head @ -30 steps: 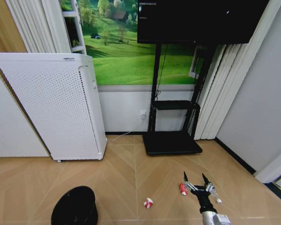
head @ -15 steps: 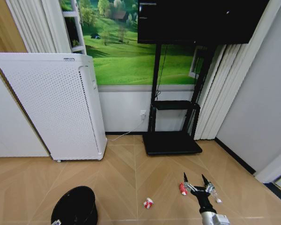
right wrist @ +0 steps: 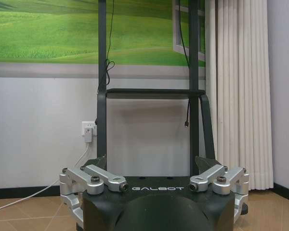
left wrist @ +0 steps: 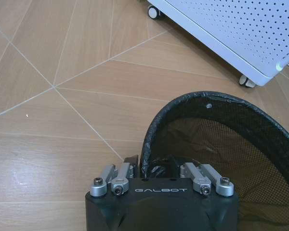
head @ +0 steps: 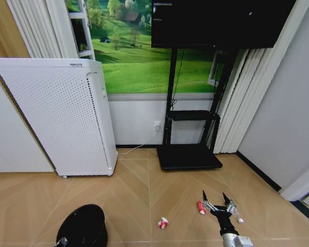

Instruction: Pick up the trash bin and place the garbage on the floor into it.

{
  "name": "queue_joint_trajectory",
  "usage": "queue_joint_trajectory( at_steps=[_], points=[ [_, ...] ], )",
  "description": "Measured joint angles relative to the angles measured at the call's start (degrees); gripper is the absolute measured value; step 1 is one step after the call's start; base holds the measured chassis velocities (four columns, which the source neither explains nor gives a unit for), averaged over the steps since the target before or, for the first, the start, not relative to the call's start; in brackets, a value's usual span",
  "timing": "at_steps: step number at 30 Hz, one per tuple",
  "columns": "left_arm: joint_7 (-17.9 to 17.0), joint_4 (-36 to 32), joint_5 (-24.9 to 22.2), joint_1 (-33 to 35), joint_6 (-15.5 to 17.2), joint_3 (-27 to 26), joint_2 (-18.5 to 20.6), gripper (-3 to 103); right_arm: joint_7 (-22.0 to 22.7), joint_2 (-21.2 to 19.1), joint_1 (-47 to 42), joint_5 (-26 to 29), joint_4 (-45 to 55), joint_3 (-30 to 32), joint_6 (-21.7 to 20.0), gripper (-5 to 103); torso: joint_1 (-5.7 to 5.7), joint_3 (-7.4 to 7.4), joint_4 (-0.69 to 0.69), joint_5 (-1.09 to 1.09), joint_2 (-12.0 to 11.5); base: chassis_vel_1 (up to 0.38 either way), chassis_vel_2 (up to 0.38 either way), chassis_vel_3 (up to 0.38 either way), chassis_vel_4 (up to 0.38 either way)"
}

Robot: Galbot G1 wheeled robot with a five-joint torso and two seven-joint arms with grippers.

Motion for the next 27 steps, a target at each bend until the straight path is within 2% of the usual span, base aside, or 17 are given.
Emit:
queue_joint_trajectory(
  at_steps=[1, 2, 4, 5, 7, 8, 10, 16, 19, 20, 22, 25, 27],
  points=[
    [0.17, 0.24, 0.38, -0.07, -0.07, 0.33, 0.01, 36, 0.07, 0.0, 0.01, 0.0, 0.01, 0.06, -0.02, 100, 0.0, 0.0, 0.01, 0.0, 0.0, 0.0, 0.0, 0.0, 0.0],
    [0.17, 0.24, 0.38, -0.07, -0.07, 0.33, 0.01, 36, 0.07, 0.0, 0.01, 0.0, 0.01, 0.06, -0.02, 100, 0.0, 0.0, 0.01, 0.0, 0.0, 0.0, 0.0, 0.0, 0.0],
    [0.96, 0.96, 1.44, -0.14, -0.75, 1.05, -0.09, 25, 0.64, 0.05, 0.02, -0.24, -0.07, 0.2, -0.03, 100, 0.0, 0.01, 0.01, 0.0, 0.0, 0.0, 0.0, 0.0, 0.0],
    [0.96, 0.96, 1.44, -0.14, -0.75, 1.05, -0.09, 25, 0.64, 0.05, 0.02, -0.24, -0.07, 0.2, -0.03, 100, 0.0, 0.01, 0.01, 0.0, 0.0, 0.0, 0.0, 0.0, 0.0],
    [1.92, 1.44, 2.25, -0.13, -1.63, 1.66, -0.39, 15, 0.98, 0.13, -0.01, -0.43, -0.23, 0.32, -0.03, 100, 0.0, 0.01, 0.0, 0.0, 0.0, 0.0, 0.0, 0.0, 0.0],
    [1.92, 1.44, 2.25, -0.13, -1.63, 1.66, -0.39, 15, 0.98, 0.13, -0.01, -0.43, -0.23, 0.32, -0.03, 100, 0.0, 0.01, 0.0, 0.0, 0.0, 0.0, 0.0, 0.0, 0.0],
    [2.67, 1.6, 2.86, -0.11, -2.45, 2.08, -0.66, 7, 1.27, 0.17, 0.03, -0.2, -0.41, 0.4, 0.5, 100, 0.0, 0.01, 0.02, 0.0, 0.01, 0.0, 0.0, 0.0, 0.0],
    [4.22, 1.76, 4.73, -0.41, -4.72, 2.2, -0.58, 7, 1.23, 0.06, 0.02, 0.08, -0.2, 0.86, 0.91, 100, 0.0, 0.02, 0.01, 0.0, 0.01, 0.0, 0.0, 0.0, 0.0],
    [6.34, 0.62, 7.37, -0.69, -7.36, 1.66, -0.33, 7, 1.0, -0.02, -0.05, -0.6, 0.18, 0.99, 0.92, 100, 0.0, 0.02, 0.0, 0.0, 0.01, 0.0, 0.0, 0.0, 0.0],
    [6.34, 0.62, 7.37, -0.69, -7.36, 1.66, -0.33, 7, 1.0, -0.02, -0.05, -0.6, 0.18, 0.99, 0.92, 100, 0.0, 0.02, 0.0, 0.0, 0.01, 0.0, 0.0, 0.0, 0.0],
    [7.98, -1.16, 10.2, -0.84, -9.39, 0.75, -0.16, 7, 1.03, 0.1, -0.39, -1.65, 0.68, 0.83, 0.46, 100, 0.0, 0.02, 0.0, -0.01, 0.02, 0.0, 0.0, 0.0, 0.0],
    [8.58, -1.97, 11.36, -0.87, -9.96, 0.33, -0.13, 7, 1.03, 0.16, -0.58, -2.06, 0.96, 0.68, 0.06, 100, 0.0, 0.02, 0.0, 0.0, 0.02, 0.0, 0.0, 0.0, 0.0],
    [10.0, -4.11, 14.94, -0.83, -11.18, -0.71, -0.28, 7, 1.03, 0.3, -0.84, -2.91, 1.54, -0.19, -0.34, 100, 0.0, 0.02, -0.01, 0.0, 0.02, 0.0, 0.0, 0.0, 0.0]
  ],
)
